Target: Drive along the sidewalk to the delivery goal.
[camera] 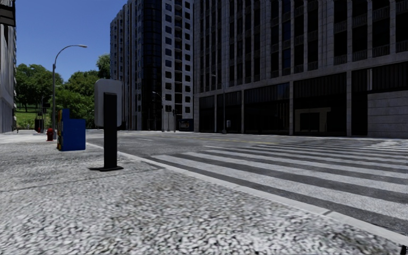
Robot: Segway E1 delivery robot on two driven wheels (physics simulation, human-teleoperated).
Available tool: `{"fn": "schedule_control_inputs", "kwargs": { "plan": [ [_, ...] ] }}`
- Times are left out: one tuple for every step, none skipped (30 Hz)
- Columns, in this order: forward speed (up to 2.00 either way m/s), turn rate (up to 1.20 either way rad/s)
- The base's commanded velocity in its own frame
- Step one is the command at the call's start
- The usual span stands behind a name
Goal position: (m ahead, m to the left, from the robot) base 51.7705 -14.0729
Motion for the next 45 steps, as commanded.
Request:
{"fn": "schedule_control_inputs", "kwargs": {
  "plan": [
    [1.96, 0.00],
    [1.96, 0.00],
    [1.96, 0.00],
    [1.96, 0.00],
    [1.96, 0.00],
    [1.96, -0.07],
    [1.96, -0.07],
    [1.96, -0.10],
    [1.96, -0.11],
    [1.96, -0.18],
    [1.86, -0.27],
    [1.69, -0.37],
    [1.69, -0.37],
    [1.63, -0.39],
    [1.57, -0.41],
    [1.55, -0.41],
    [1.55, -0.41],
    [1.55, -0.41],
    [1.55, -0.41],
    [1.55, -0.41],
    [1.55, -0.42],
    [1.55, -0.51],
    [1.55, -0.57],
    [1.55, -0.59],
    [1.55, -0.59],
    [1.55, -0.59],
    [1.55, -0.60],
    [1.55, -0.60],
    [1.55, -0.60],
    [1.55, -0.60],
    [1.55, -0.60],
    [1.55, -0.60],
    [1.55, -0.60],
    [1.55, -0.60],
    [1.56, -0.60],
    [1.56, -0.60],
    [1.56, -0.60],
    [1.56, -0.60],
    [1.57, -0.59],
    [1.58, -0.55],
    [1.58, -0.53],
    [1.58, -0.52],
    [1.58, -0.52],
    [1.58, -0.52],
    [1.58, -0.52]
  ]
}}
